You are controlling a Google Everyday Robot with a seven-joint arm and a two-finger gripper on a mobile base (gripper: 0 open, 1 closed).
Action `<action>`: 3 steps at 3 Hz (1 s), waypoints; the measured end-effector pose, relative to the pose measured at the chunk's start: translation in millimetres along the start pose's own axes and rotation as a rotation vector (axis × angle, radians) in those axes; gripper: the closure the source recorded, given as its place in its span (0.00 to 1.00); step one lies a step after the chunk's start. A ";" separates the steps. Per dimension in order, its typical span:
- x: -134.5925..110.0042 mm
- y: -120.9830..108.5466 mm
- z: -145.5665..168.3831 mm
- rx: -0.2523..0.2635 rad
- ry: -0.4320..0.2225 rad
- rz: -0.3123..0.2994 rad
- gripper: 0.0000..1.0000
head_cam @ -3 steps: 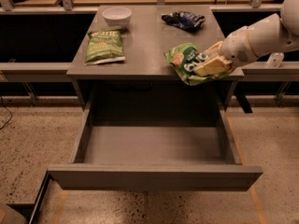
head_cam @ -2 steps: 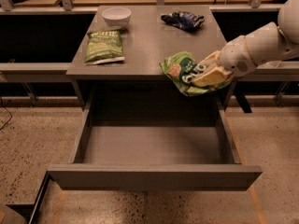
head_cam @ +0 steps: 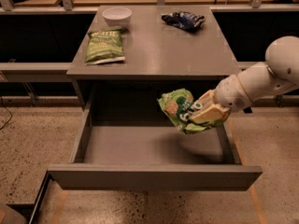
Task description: Place green rice chip bag into top drawer
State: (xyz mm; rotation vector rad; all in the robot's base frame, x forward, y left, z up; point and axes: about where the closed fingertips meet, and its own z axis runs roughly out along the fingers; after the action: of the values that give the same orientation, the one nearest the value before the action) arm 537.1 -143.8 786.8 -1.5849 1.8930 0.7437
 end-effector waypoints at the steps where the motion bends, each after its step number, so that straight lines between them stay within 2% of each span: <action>1: 31.2 25.5 18.3 -0.050 0.015 0.060 1.00; 2: 65.4 39.5 45.0 -0.073 0.062 0.131 0.85; 3: 75.9 39.2 59.0 -0.037 0.064 0.170 0.63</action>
Offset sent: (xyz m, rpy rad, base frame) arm -0.0623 -0.0125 -0.1313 -0.1071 0.2345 -0.0936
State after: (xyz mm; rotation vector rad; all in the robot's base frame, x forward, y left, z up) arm 491.0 -147.1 693.8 -1.4992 2.0909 0.8119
